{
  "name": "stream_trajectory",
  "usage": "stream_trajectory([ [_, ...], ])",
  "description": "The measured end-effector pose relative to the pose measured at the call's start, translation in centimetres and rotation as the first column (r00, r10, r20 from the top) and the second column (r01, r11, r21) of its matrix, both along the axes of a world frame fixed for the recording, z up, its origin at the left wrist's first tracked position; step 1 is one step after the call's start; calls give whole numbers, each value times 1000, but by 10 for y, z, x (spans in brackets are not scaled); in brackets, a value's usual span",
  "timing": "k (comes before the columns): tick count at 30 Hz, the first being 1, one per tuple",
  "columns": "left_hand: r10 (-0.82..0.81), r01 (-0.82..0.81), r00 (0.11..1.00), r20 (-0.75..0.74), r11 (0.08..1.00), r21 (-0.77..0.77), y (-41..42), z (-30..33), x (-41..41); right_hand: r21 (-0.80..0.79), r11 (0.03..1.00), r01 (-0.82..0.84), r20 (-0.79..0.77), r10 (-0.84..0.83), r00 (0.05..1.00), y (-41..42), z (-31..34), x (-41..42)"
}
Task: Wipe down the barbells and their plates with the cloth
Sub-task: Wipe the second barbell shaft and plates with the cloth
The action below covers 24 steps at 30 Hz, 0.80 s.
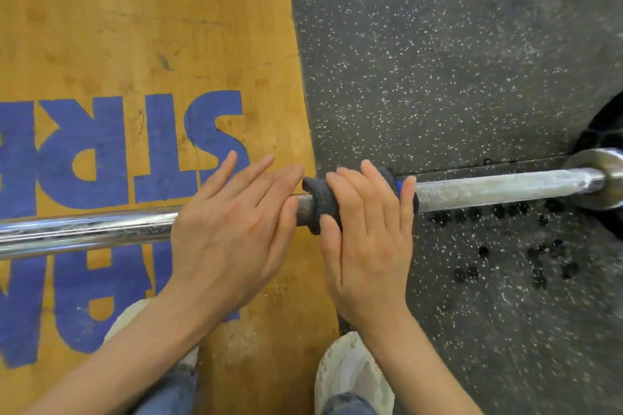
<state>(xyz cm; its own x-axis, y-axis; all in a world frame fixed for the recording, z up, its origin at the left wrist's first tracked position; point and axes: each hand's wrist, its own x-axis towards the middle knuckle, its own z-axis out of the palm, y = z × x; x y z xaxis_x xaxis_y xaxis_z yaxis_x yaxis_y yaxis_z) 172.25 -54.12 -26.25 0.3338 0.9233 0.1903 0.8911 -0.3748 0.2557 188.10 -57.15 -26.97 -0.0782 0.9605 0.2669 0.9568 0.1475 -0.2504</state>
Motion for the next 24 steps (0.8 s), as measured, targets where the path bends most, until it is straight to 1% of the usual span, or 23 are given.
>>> stream_trajectory([
  [1,-4,4,1000,2,1000,2,0,-1,0,-23,999,28,-5,-28,1000,15,9,-5],
  [2,-3,3,1000,3,1000,3,0,-1,1,-112,990,85,34,-81,996,35,22,-11],
  [3,0,0,1000,5,1000,5,0,0,0,-250,960,128,114,-102,988,56,30,-15],
  [4,-2,2,1000,8,1000,6,0,0,0,-366,919,147,180,-85,980,72,35,-16],
  [5,-8,8,1000,14,1000,6,1,-1,0,-388,910,145,212,-65,975,76,38,-13],
  [6,-12,12,1000,20,1000,6,1,-1,0,-336,936,108,203,-40,978,75,34,-10],
  [7,-11,11,1000,24,1000,9,2,-1,0,-225,970,94,143,-63,988,64,30,-7],
  [8,-7,6,1000,25,1000,15,1,-1,-1,-120,991,64,35,-60,998,44,22,-4],
  [9,-2,2,1000,25,1000,23,1,-2,-1,-65,997,52,-45,-55,998,22,14,-3],
  [10,3,-3,1000,25,1000,30,1,-2,-1,-47,998,40,-79,-43,996,2,8,-2],
  [11,4,-6,1000,27,999,38,1,-2,-1,-30,998,47,-65,-49,997,-9,2,0],
  [13,-3,1,1000,29,999,45,2,-3,0,-34,998,55,-45,-57,997,5,6,-4],
  [14,-6,5,1000,28,999,42,2,-3,0,-80,994,74,-13,-76,997,24,15,-7],
  [16,-7,6,1000,26,999,41,2,-4,-1,-274,952,137,146,-100,984,63,27,-13],
  [17,-13,12,1000,28,999,41,3,-5,-1,-312,937,157,197,-98,976,70,29,-12],
  [18,-17,15,999,34,999,41,4,-6,-1,-273,951,143,169,-99,981,68,26,-10],
  [20,-4,1,999,45,999,48,4,-5,-1,-99,991,89,3,-89,996,36,15,-9],
  [22,7,-9,999,47,998,58,3,-5,-1,5,998,68,-133,-67,989,-2,4,-11],
  [24,2,-5,999,48,998,57,5,-5,0,48,996,71,-140,-63,988,0,-6,-7],
])
